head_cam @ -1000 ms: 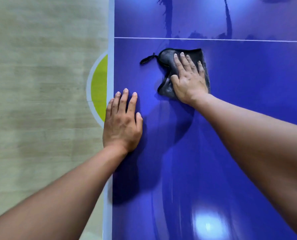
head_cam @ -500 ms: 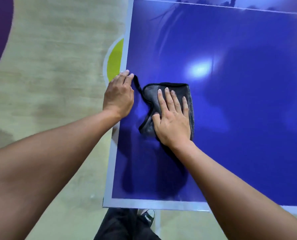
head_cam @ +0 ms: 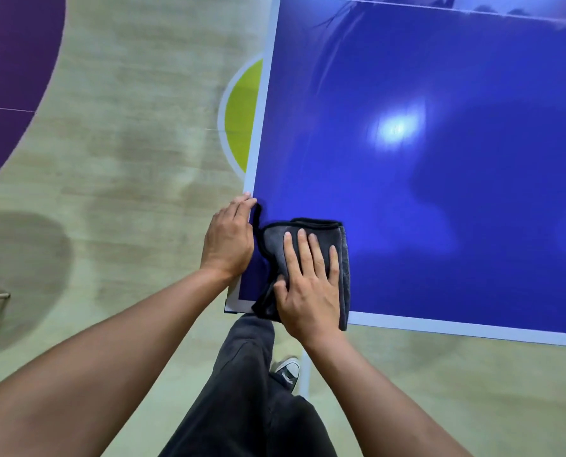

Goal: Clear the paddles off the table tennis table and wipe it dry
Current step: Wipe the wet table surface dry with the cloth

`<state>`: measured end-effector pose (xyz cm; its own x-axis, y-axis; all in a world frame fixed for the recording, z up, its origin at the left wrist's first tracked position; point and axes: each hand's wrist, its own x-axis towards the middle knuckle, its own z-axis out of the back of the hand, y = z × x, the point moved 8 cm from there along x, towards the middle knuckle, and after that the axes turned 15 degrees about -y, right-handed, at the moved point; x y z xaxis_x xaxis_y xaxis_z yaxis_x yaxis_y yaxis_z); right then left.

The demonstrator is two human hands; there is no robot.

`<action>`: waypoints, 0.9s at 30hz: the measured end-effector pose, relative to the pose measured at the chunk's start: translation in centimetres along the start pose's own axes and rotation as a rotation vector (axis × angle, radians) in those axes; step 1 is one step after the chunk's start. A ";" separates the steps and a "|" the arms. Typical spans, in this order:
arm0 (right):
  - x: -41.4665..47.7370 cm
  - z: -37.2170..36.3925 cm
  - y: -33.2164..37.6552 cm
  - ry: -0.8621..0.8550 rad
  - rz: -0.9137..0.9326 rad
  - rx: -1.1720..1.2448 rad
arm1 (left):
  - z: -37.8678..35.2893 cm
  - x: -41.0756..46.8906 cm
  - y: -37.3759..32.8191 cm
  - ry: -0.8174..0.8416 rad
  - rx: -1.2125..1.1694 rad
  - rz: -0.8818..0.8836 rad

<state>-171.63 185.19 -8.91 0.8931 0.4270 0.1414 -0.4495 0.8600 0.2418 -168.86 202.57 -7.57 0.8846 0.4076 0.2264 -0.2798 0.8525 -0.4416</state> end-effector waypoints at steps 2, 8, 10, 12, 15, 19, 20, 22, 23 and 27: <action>1.0 -0.1 0.0 -0.006 0.023 0.023 | 0.0 1.7 0.2 -0.022 0.019 -0.002; 9.5 -1.6 -0.2 -0.056 0.017 0.051 | -2.1 8.4 0.5 -0.015 0.027 -0.035; 13.9 -2.2 -0.5 -0.079 0.011 0.049 | -2.9 11.1 0.6 -0.040 0.000 -0.002; 19.0 -3.0 -1.2 -0.111 -0.030 0.031 | -3.9 14.4 1.0 -0.075 -0.051 0.049; 25.3 -3.4 -2.1 -0.169 -0.063 0.005 | -4.7 18.6 0.9 -0.118 -0.092 0.051; 36.3 -4.9 -4.9 -0.195 -0.135 -0.045 | -6.8 26.1 0.9 -0.155 -0.124 0.038; 39.3 -5.2 -5.9 -0.207 -0.156 -0.066 | -7.6 27.5 0.8 -0.156 -0.130 0.040; 44.8 -5.6 -7.8 -0.228 -0.209 -0.082 | -8.8 28.6 0.6 -0.149 -0.126 0.039; 47.3 -5.8 -8.6 -0.232 -0.235 -0.088 | -9.1 28.6 0.5 -0.146 -0.125 0.039; 56.4 -6.2 -11.5 -0.225 -0.306 -0.106 | -9.3 28.5 0.5 -0.162 -0.124 0.018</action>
<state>-115.95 201.15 -9.66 0.9538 0.0850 0.2881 -0.1486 0.9671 0.2067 -140.37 211.55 -9.37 0.8054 0.4783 0.3501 -0.2378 0.8018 -0.5482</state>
